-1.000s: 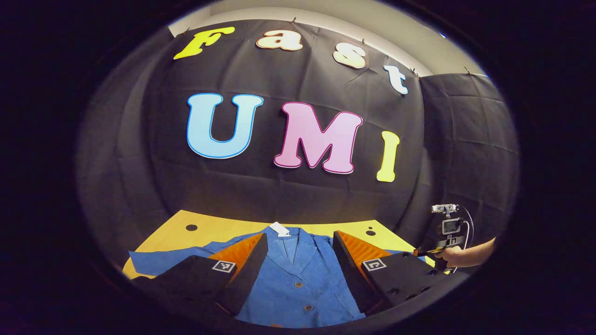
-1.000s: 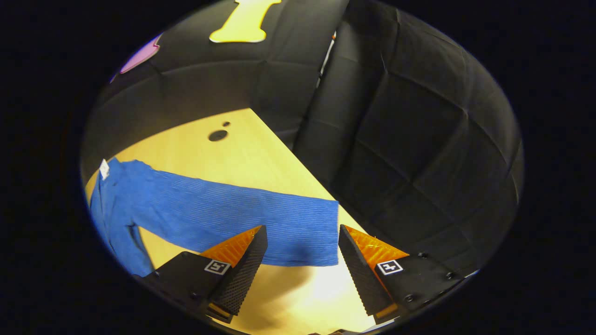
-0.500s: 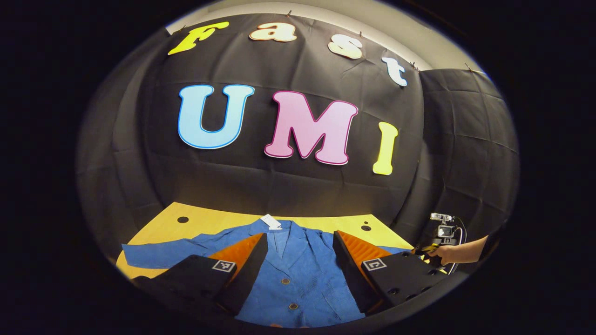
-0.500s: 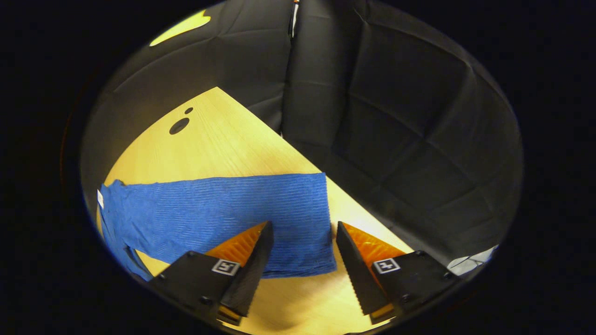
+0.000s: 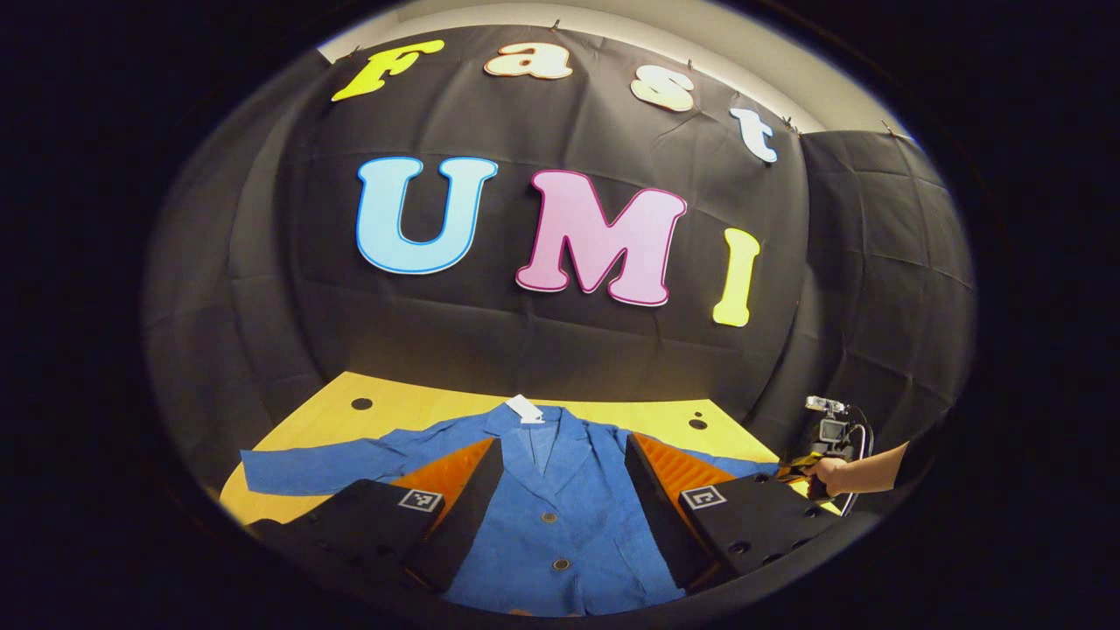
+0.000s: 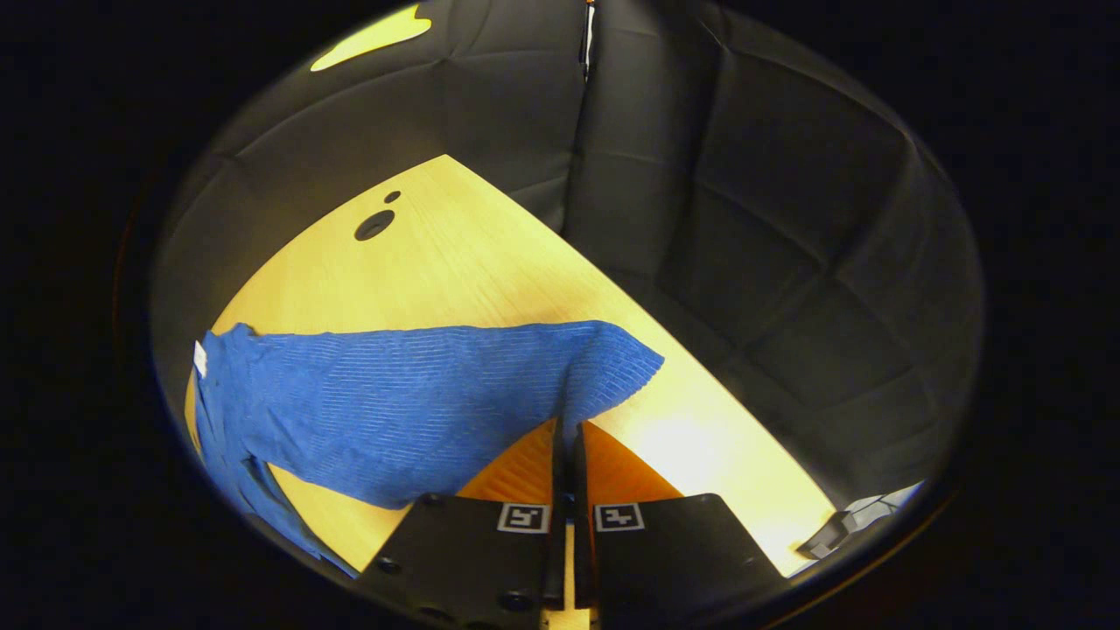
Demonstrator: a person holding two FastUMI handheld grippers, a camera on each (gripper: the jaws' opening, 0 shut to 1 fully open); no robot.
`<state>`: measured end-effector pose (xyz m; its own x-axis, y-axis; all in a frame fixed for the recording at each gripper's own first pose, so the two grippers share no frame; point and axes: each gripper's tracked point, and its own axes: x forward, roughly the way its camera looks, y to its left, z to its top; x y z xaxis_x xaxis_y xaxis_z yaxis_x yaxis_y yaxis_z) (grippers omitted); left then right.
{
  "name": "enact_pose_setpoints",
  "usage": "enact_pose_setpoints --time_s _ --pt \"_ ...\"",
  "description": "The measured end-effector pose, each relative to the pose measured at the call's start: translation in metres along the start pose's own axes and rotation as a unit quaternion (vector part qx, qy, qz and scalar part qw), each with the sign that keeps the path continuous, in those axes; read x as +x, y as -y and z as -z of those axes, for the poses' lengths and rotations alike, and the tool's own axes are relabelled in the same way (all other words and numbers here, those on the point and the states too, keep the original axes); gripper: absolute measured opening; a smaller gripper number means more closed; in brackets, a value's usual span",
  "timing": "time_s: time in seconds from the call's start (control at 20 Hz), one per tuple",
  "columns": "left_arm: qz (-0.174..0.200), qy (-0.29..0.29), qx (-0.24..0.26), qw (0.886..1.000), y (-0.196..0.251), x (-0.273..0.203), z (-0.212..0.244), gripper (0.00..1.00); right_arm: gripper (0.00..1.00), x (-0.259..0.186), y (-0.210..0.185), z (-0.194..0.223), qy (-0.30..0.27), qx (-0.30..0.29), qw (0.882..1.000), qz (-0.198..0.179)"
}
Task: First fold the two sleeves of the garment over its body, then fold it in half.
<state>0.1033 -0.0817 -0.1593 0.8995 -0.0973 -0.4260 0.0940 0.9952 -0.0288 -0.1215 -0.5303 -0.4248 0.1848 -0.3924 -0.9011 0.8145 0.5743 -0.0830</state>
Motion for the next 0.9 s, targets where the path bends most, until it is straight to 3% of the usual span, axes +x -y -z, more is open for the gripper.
enact_pose_setpoints --time_s 0.15,0.3,0.4,0.6,0.7,0.9 --pt "-0.013 -0.006 -0.021 1.0 -0.012 -0.003 0.003 0.81 0.01 -0.012 -0.02 -0.001 -0.002 0.029 0.999 -0.026" --pt "-0.018 -0.001 -0.047 0.999 -0.022 -0.008 0.0 0.81 0.01 -0.042 -0.051 -0.018 0.049 0.041 0.996 -0.065" --pt "-0.02 0.0 -0.05 0.999 -0.03 -0.012 0.005 0.81 0.01 -0.07 -0.095 -0.032 0.093 0.046 0.99 -0.098" --pt "-0.044 -0.022 -0.051 0.997 -0.062 -0.038 0.023 0.82 0.01 -0.127 -0.23 -0.018 0.11 -0.018 0.975 -0.194" --pt "-0.057 -0.019 -0.066 0.996 -0.083 -0.054 0.027 0.82 0.01 -0.138 -0.311 0.0 0.111 -0.056 0.967 -0.223" --pt "-0.128 -0.029 -0.108 0.985 -0.145 -0.091 0.05 0.82 0.0 -0.156 -0.475 0.072 0.075 -0.078 0.954 -0.28"
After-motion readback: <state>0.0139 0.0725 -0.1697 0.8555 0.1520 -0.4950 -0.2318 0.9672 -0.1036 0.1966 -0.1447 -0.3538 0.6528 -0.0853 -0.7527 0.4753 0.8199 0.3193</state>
